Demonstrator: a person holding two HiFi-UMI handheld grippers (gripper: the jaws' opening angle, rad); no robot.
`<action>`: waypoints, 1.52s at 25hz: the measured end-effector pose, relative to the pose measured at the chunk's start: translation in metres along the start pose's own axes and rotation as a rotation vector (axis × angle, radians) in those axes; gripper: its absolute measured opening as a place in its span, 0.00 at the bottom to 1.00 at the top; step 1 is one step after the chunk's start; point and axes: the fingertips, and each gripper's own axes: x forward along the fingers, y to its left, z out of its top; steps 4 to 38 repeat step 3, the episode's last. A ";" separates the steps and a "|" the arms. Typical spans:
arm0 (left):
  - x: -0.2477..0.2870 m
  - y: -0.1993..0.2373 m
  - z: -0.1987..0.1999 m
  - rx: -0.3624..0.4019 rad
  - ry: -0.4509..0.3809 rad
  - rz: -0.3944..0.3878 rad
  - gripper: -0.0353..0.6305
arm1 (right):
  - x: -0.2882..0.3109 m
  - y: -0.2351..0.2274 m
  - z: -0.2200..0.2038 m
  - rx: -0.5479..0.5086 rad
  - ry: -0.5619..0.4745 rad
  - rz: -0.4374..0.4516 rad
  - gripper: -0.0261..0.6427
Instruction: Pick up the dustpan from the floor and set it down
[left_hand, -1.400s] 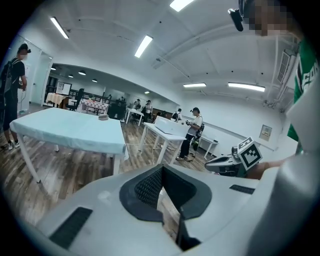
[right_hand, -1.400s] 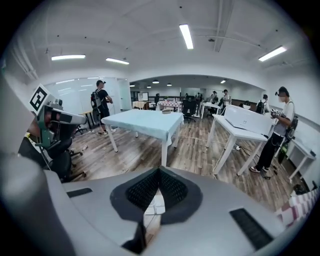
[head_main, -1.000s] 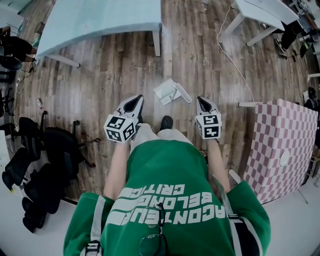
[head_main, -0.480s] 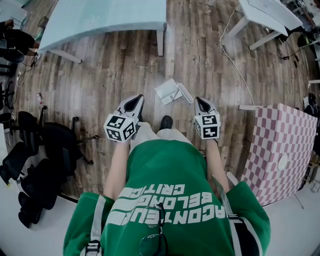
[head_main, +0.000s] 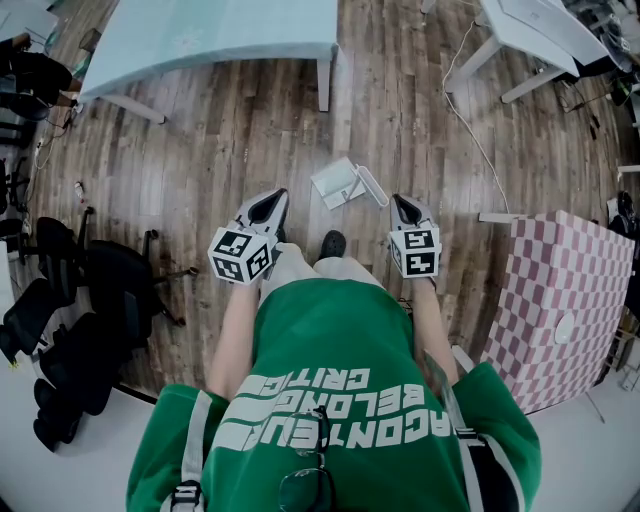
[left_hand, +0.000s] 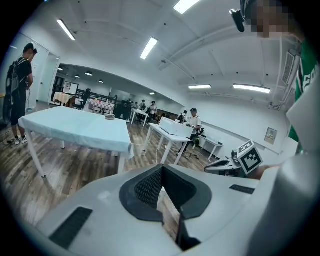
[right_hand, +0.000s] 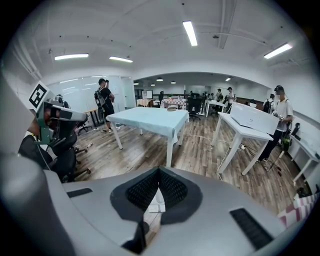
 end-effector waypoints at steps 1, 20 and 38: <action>0.001 0.000 -0.001 0.000 0.000 0.001 0.04 | 0.001 0.000 -0.001 -0.001 0.001 0.000 0.05; 0.002 0.000 -0.002 0.001 0.000 0.003 0.04 | 0.003 -0.001 -0.002 -0.002 0.001 0.000 0.05; 0.002 0.000 -0.002 0.001 0.000 0.003 0.04 | 0.003 -0.001 -0.002 -0.002 0.001 0.000 0.05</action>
